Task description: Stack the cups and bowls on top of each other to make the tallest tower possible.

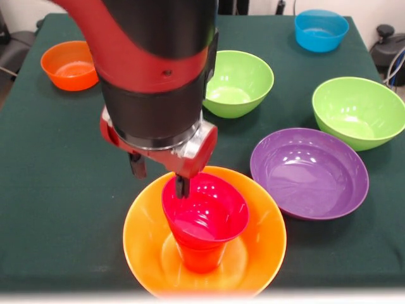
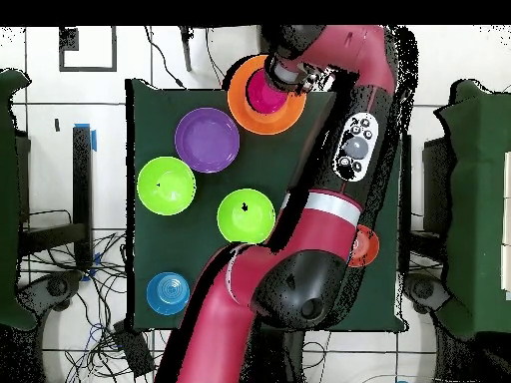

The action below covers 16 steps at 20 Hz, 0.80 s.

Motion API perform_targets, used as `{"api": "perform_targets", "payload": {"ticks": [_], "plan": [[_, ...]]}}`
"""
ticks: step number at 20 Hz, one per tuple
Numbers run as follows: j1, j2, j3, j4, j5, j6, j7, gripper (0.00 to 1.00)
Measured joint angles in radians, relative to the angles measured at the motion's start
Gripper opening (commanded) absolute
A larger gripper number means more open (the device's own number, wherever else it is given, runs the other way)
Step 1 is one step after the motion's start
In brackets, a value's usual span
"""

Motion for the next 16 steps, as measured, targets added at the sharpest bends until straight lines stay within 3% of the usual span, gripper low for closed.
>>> {"api": "perform_targets", "payload": {"ticks": [13,16], "plan": [[0.005,-0.121,-0.008,0.004,0.020,0.175,0.000,1.00],[0.050,-0.168,0.057,0.082,-0.022,0.150,0.000,1.00]]}}
